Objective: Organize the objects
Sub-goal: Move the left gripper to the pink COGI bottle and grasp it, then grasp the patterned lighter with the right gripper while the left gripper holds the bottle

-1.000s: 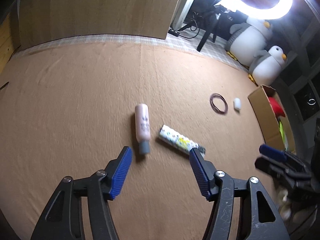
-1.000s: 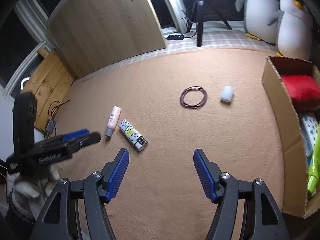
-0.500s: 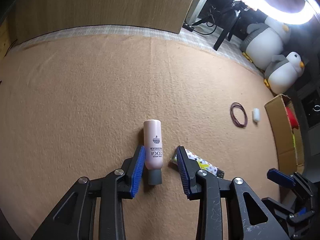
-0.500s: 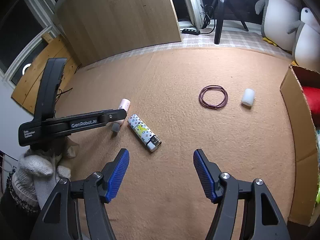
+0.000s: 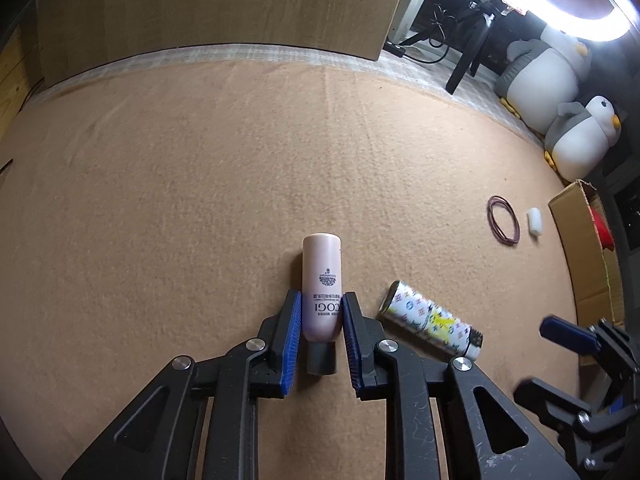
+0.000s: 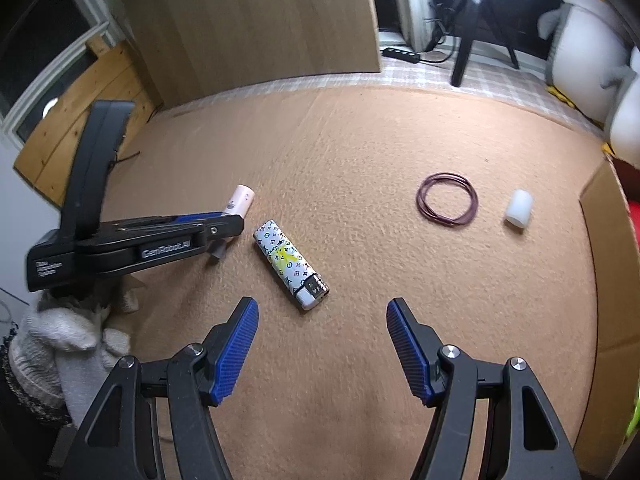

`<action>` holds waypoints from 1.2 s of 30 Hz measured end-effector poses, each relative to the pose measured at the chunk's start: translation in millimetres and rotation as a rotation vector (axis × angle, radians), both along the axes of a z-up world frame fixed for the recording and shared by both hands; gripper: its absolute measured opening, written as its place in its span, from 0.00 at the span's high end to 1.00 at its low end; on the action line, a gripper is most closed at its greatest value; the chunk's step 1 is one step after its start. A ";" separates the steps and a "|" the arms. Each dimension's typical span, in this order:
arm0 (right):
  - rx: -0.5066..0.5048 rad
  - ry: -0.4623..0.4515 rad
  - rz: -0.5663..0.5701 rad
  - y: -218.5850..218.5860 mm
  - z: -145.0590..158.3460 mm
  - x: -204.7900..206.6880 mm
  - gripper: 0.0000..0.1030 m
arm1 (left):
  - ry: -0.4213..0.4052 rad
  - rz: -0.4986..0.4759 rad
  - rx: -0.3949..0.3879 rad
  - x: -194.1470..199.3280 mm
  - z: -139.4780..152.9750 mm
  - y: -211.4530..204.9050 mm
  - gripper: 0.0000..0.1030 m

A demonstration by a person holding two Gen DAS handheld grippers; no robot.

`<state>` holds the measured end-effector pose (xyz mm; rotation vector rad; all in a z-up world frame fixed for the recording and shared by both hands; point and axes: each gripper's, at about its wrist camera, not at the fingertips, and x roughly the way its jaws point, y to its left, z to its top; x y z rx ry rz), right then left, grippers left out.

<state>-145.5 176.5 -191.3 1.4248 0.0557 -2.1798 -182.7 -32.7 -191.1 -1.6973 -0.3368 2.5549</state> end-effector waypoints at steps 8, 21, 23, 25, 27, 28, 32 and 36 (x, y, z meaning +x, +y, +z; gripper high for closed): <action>0.053 -0.009 0.082 -32.9 -12.5 -18.5 0.39 | -0.010 0.014 0.025 29.1 -0.7 -11.9 0.79; 0.165 -0.003 0.183 -74.1 -31.3 -23.7 0.57 | -0.016 0.025 0.039 55.0 0.9 -22.6 0.79; 0.179 0.009 0.185 -75.8 -31.2 -22.7 0.60 | -0.015 0.023 0.040 55.3 1.4 -22.5 0.79; 0.184 0.012 0.179 -75.5 -31.0 -23.4 0.69 | -0.015 0.022 0.042 56.7 1.9 -22.2 0.79; 0.186 0.015 0.176 -73.7 -30.7 -23.0 0.73 | -0.015 0.019 0.044 57.4 2.8 -22.3 0.79; 0.184 0.013 0.175 -72.8 -30.7 -22.3 0.74 | -0.015 0.017 0.044 56.9 2.9 -20.8 0.79; 0.180 0.011 0.172 -69.3 -30.0 -17.7 0.76 | -0.018 0.008 0.057 60.9 4.4 -16.8 0.79; 0.155 0.001 0.150 -62.3 -29.5 -12.3 0.79 | -0.022 -0.004 0.076 67.8 2.7 -3.7 0.79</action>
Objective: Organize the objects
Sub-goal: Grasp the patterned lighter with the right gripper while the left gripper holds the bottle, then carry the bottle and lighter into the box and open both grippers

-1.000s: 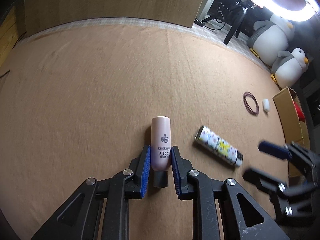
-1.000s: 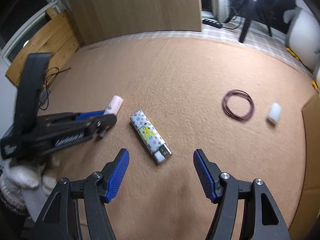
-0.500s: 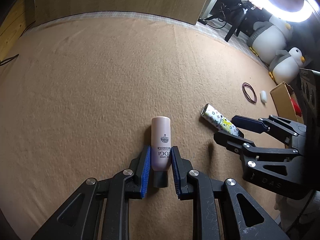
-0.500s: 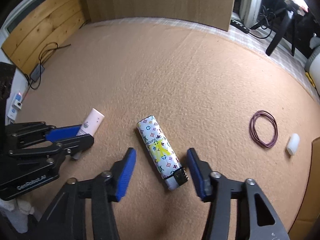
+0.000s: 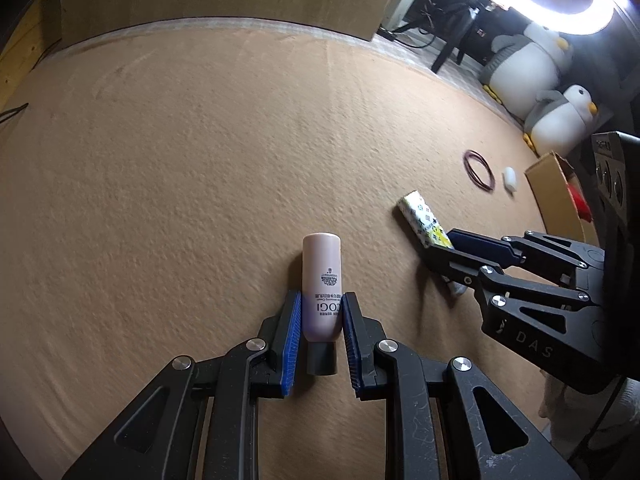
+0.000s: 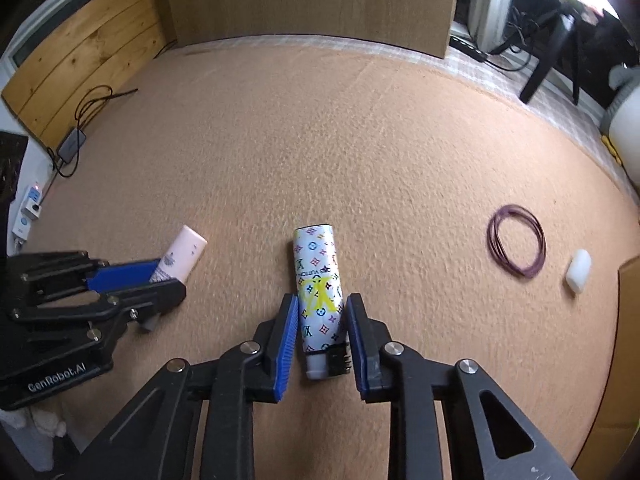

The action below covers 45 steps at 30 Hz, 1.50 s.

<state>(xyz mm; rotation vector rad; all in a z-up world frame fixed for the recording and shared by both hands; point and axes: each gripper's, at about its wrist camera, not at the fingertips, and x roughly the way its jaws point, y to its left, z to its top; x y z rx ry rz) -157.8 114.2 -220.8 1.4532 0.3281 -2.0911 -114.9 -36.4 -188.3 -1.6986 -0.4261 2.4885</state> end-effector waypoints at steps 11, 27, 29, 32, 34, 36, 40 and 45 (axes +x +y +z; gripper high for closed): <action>-0.116 0.020 -0.134 44.6 16.2 14.6 0.80 | 0.008 -0.005 0.016 8.6 5.3 19.7 0.79; -0.101 0.073 -0.142 80.2 28.5 24.0 0.80 | 0.025 -0.044 0.049 7.9 16.4 48.1 0.79; -0.106 0.086 -0.149 85.9 35.0 23.5 0.80 | 0.034 -0.056 0.053 5.7 21.1 54.9 0.79; -0.117 0.101 -0.163 95.7 45.0 23.0 0.80 | 0.056 -0.079 0.062 1.2 31.7 67.1 0.79; -0.125 0.120 -0.179 105.5 54.6 22.8 0.80 | 0.068 -0.098 0.065 -3.8 37.7 77.3 0.79; -0.132 0.136 -0.194 115.6 62.1 22.4 0.80 | 0.085 -0.123 0.067 -9.5 45.8 90.2 0.79; -0.139 0.168 -0.244 143.6 78.2 22.0 0.80 | 0.116 -0.175 0.078 -23.5 60.4 121.4 0.79; -0.128 0.213 -0.315 187.0 92.8 22.1 0.80 | 0.150 -0.252 0.095 -42.9 75.5 173.3 0.79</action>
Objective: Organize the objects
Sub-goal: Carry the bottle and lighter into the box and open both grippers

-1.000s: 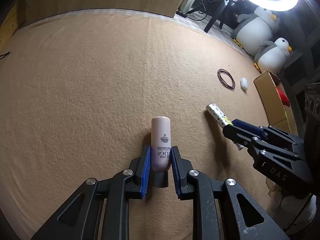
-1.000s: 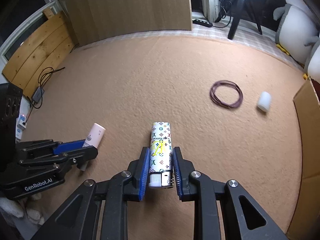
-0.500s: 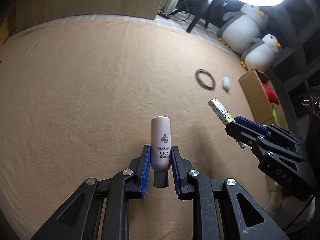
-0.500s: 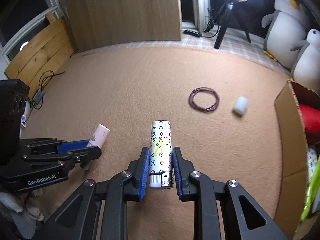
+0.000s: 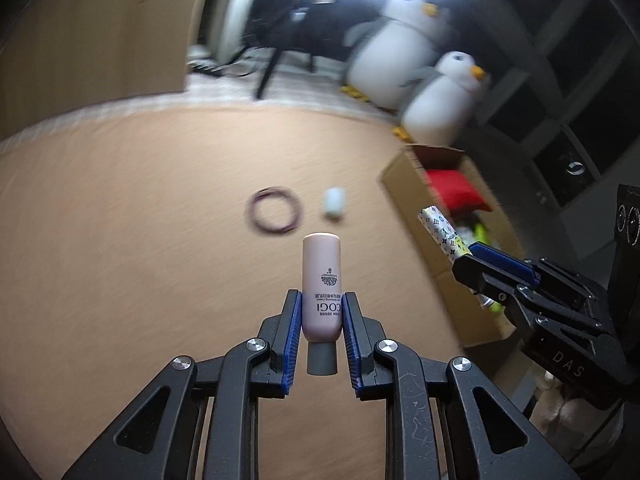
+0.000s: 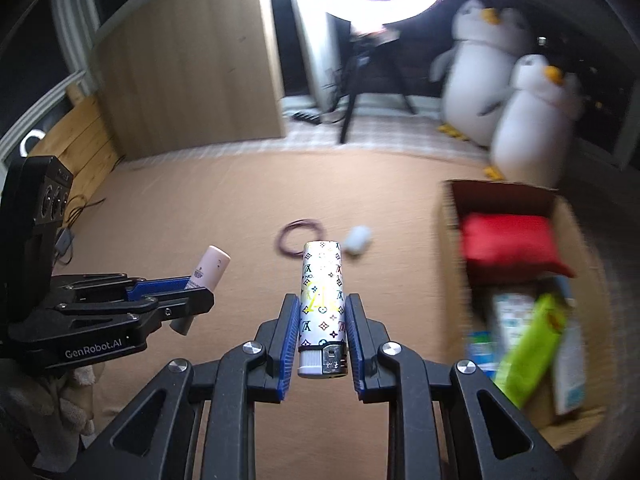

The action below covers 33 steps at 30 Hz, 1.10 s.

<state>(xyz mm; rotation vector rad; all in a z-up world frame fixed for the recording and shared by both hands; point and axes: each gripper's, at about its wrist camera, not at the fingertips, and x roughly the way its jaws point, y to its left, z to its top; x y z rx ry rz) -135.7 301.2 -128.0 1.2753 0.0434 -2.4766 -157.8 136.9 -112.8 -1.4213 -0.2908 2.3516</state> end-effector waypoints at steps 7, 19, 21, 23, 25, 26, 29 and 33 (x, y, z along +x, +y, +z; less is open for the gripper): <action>0.007 0.031 -0.123 70.8 12.1 1.1 0.80 | 0.036 -0.105 0.014 -22.8 15.4 77.7 0.79; 0.015 0.020 -0.254 154.3 5.2 -0.5 0.80 | 0.039 -0.209 -0.018 -43.3 10.8 177.5 0.79; 0.013 0.015 -0.260 160.5 2.3 -2.4 0.80 | 0.039 -0.216 -0.020 -46.0 8.8 185.8 0.79; 0.013 0.011 -0.262 166.4 -0.4 -3.3 0.80 | 0.043 -0.223 -0.025 -48.6 8.6 194.1 0.79; 0.012 0.008 -0.264 169.9 -2.2 -4.6 0.80 | 0.047 -0.227 -0.029 -51.2 8.7 199.9 0.79; 0.011 0.008 -0.266 172.1 -2.7 -5.0 0.80 | 0.049 -0.228 -0.032 -52.2 8.9 201.8 0.79; 0.009 0.006 -0.268 176.8 -3.4 -4.6 0.79 | 0.053 -0.229 -0.037 -54.3 10.0 207.1 0.79; 0.011 0.014 -0.273 179.6 -3.1 -5.9 0.79 | 0.051 -0.229 -0.031 -56.5 10.1 209.0 0.79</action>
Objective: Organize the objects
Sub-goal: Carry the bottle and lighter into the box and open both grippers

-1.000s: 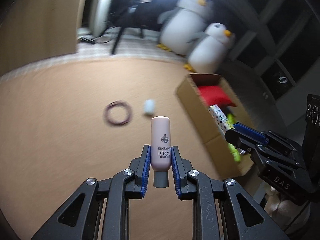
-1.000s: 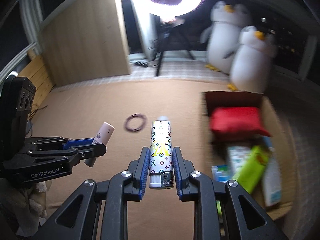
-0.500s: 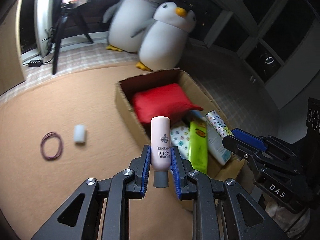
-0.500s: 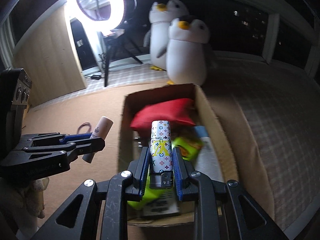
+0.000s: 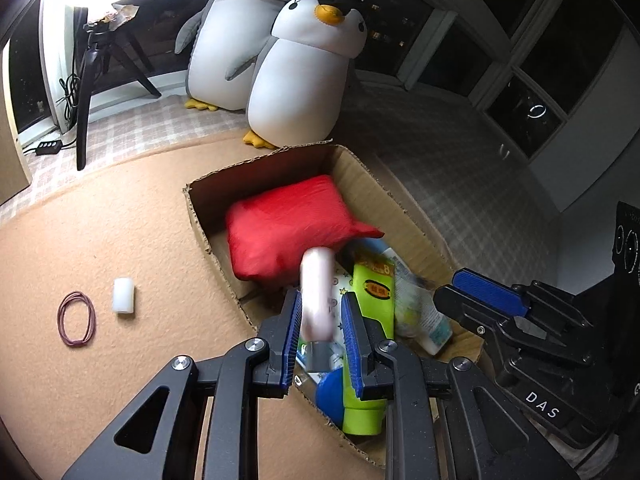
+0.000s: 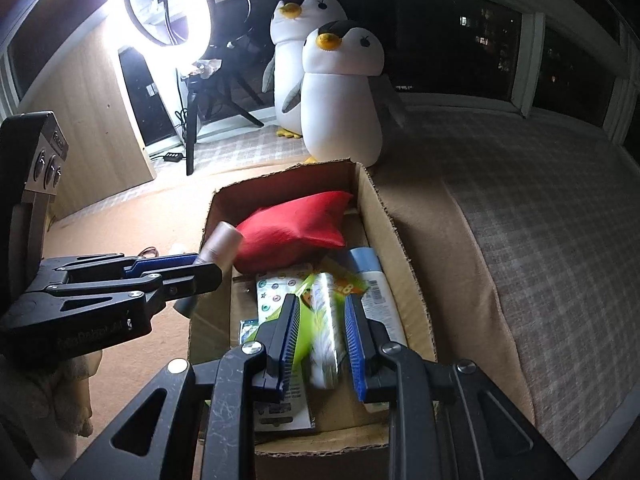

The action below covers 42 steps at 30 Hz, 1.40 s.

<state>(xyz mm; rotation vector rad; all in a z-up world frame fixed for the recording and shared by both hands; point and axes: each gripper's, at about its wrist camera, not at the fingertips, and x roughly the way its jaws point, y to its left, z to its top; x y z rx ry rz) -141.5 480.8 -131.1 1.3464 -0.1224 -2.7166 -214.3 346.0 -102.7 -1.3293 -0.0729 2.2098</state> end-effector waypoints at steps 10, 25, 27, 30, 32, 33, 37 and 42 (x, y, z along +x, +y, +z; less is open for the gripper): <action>-0.004 -0.008 -0.006 -0.7 -1.8 -3.1 0.79 | 0.021 -0.006 -0.009 1.9 4.1 -2.3 0.79; -0.012 -0.012 0.003 -28.8 -1.4 0.0 0.44 | 0.065 0.032 -0.031 15.1 17.7 -42.3 0.71; -0.019 -0.013 0.006 -33.7 -1.2 -0.2 0.44 | 0.064 0.044 -0.039 16.8 16.7 -50.9 0.62; -0.032 -0.015 0.015 -43.1 -0.4 0.3 0.43 | 0.062 0.069 -0.054 19.3 14.2 -67.7 0.45; -0.035 -0.017 0.019 -48.2 -0.4 0.6 0.41 | 0.058 0.087 -0.059 20.8 12.3 -81.1 0.43; -0.038 -0.017 0.021 -51.2 -0.4 0.7 0.41 | 0.055 0.097 -0.059 22.0 11.7 -89.0 0.43; -0.064 -0.023 0.031 -63.7 -1.2 2.6 0.40 | 0.037 0.147 -0.081 25.4 3.7 -125.1 0.43; -0.094 -0.037 0.044 -80.9 -4.5 7.3 0.39 | 0.014 0.218 -0.101 29.7 -8.3 -174.0 0.43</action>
